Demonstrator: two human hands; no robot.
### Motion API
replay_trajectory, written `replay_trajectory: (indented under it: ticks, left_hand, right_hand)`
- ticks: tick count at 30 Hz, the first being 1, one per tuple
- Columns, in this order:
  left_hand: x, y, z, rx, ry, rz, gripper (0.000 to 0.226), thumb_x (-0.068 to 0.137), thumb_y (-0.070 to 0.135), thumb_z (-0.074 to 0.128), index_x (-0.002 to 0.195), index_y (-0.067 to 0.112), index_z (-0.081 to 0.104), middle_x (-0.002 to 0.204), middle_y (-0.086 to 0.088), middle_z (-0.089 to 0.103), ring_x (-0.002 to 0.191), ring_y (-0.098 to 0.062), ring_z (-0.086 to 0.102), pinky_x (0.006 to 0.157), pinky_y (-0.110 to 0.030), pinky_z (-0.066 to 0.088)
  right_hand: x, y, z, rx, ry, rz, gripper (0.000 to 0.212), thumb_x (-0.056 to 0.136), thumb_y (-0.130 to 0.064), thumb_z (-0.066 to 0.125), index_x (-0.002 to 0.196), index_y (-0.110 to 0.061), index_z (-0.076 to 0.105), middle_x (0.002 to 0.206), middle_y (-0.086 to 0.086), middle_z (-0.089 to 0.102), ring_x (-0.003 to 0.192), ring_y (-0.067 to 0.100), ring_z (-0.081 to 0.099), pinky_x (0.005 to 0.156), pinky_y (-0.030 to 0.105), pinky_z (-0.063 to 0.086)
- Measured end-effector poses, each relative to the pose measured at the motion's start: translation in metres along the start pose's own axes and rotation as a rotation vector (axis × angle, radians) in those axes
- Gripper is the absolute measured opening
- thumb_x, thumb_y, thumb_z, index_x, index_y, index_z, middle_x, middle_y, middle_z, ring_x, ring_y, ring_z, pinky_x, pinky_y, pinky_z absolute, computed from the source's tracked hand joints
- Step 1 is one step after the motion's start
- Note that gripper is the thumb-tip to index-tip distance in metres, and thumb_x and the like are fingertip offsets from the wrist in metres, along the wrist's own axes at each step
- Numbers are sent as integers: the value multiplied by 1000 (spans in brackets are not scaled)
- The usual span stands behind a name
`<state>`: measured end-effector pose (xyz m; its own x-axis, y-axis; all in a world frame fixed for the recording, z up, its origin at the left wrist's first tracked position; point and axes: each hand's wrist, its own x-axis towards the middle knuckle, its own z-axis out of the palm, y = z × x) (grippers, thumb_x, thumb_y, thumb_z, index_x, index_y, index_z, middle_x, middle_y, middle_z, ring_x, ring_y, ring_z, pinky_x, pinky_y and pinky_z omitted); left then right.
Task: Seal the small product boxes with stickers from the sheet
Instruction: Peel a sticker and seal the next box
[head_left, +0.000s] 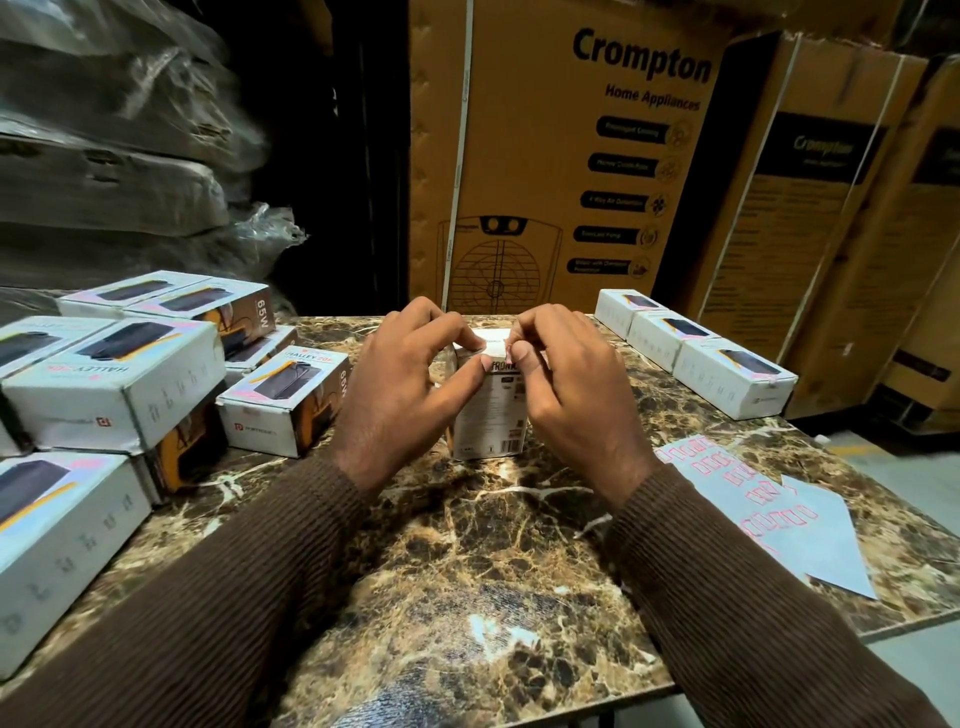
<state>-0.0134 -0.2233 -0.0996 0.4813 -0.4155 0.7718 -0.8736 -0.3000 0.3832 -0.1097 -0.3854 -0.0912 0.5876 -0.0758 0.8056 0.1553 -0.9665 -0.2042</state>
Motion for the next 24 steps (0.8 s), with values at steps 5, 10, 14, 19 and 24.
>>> replay_trajectory:
  ticks: [5,10,14,19,24]
  left_hand:
    - [0,-1,1,-9,-4,6,27,96,53,61,101,27,69,101,9,56,98,-17,56,81,-47,52]
    - [1,-1,0,-41,-3,5,27,96,50,64,102,25,71,100,7,57,97,-19,57,80,-48,52]
    - [0,-1,1,-33,-5,8,28,96,52,63,102,26,70,100,8,56,97,-17,56,80,-47,52]
    - [1,0,1,-38,3,0,27,96,50,64,101,24,70,100,8,56,97,-16,56,81,-46,53]
    - [0,-1,0,-21,1,10,26,96,50,64,102,25,70,100,7,56,97,-16,55,80,-45,53]
  right_hand:
    - [-1,-2,1,-125,-15,-27,4,101,-16,55,104,-17,57,100,-5,55,91,11,47,75,23,33]
    - [-2,-5,0,-166,-6,-53,8,100,-19,53,106,-16,58,101,-3,56,92,13,48,78,25,42]
    - [-1,-6,1,-196,5,-60,9,101,-21,54,107,-15,59,101,-1,57,92,14,49,78,26,45]
    - [-1,-5,3,-185,20,-64,14,102,-25,52,109,-14,60,102,0,59,92,14,52,79,27,48]
    - [-1,-5,3,-162,22,-44,15,103,-26,54,110,-15,62,103,-3,59,93,12,52,80,24,46]
